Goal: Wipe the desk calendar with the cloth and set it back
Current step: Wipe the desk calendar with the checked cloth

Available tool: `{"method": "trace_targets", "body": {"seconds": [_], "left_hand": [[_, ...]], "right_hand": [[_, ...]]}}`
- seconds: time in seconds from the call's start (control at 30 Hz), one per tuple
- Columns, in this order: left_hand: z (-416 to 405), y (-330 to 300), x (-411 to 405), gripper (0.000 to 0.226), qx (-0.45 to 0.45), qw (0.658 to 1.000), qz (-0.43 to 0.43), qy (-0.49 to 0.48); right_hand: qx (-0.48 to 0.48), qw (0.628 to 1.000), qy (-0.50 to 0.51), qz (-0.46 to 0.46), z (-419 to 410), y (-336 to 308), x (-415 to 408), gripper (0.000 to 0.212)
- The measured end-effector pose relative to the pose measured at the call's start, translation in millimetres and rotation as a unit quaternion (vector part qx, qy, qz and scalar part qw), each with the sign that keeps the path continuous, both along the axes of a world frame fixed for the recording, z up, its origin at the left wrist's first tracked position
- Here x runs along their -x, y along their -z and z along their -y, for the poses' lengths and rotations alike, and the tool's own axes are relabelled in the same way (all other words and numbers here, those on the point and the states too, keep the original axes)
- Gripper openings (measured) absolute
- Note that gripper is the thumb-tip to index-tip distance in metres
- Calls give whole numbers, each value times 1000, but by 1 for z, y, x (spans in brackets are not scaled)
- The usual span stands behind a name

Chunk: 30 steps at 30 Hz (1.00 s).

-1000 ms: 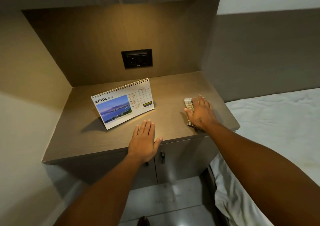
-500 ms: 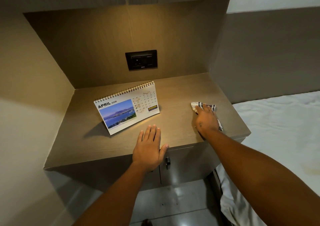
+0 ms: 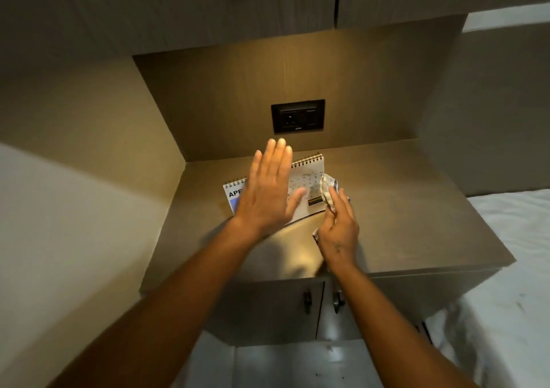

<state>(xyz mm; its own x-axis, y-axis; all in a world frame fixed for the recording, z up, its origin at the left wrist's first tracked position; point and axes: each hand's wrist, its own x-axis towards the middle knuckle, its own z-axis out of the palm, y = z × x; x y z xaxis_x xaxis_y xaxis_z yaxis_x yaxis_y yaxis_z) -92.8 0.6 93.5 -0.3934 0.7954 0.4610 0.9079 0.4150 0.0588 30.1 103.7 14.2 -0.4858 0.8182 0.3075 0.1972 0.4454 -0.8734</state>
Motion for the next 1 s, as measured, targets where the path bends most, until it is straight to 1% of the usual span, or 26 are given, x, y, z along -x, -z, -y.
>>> {"method": "trace_targets", "body": {"seconds": [0.03, 0.07, 0.13, 0.2, 0.23, 0.33, 0.43, 0.53, 0.6, 0.7, 0.8, 0.9, 1.0], "left_hand": [[-3, -13, 18, 83, 19, 1000, -16, -11], [-2, -22, 36, 84, 57, 998, -28, -16], [3, -26, 61, 84, 146, 989, -21, -16], [15, -16, 142, 74, 247, 969, -10, 29], [15, -12, 148, 67, 266, 963, 5, 43], [9, -19, 147, 54, 255, 962, 61, 70], [2, -20, 139, 51, 252, 960, 102, 71], [0, -22, 131, 51, 261, 955, 123, 66], [0, -20, 131, 50, 263, 954, 131, 59], [-1, -19, 136, 50, 264, 953, 134, 58], [-3, -18, 137, 50, 265, 953, 137, 55], [-4, -19, 136, 49, 265, 953, 136, 48], [-4, -15, 130, 49, 272, 951, 142, 50]], "right_hand": [[14, 1000, 10, -21, 5, -5, 7, 50], [29, 999, 23, -31, 12, -10, 17, 48], [57, 997, 39, -37, 15, -16, 35, 47], [98, 991, 65, -60, 39, -8, 117, 48], [107, 990, 58, -65, 40, -12, 125, 49], [78, 993, 67, -64, 39, -18, 142, 51], [80, 990, 93, -67, 39, -19, 151, 51], [91, 990, 94, -49, 68, -11, 157, 51], [88, 993, 78, -31, 91, 0, 158, 57], [96, 992, 65, -57, 91, 3, 159, 58], [111, 985, 97, -86, 54, -12, 158, 53], [107, 982, 128, -83, 25, -22, 159, 51], [107, 985, 123, -62, 55, -9, 156, 52]]}}
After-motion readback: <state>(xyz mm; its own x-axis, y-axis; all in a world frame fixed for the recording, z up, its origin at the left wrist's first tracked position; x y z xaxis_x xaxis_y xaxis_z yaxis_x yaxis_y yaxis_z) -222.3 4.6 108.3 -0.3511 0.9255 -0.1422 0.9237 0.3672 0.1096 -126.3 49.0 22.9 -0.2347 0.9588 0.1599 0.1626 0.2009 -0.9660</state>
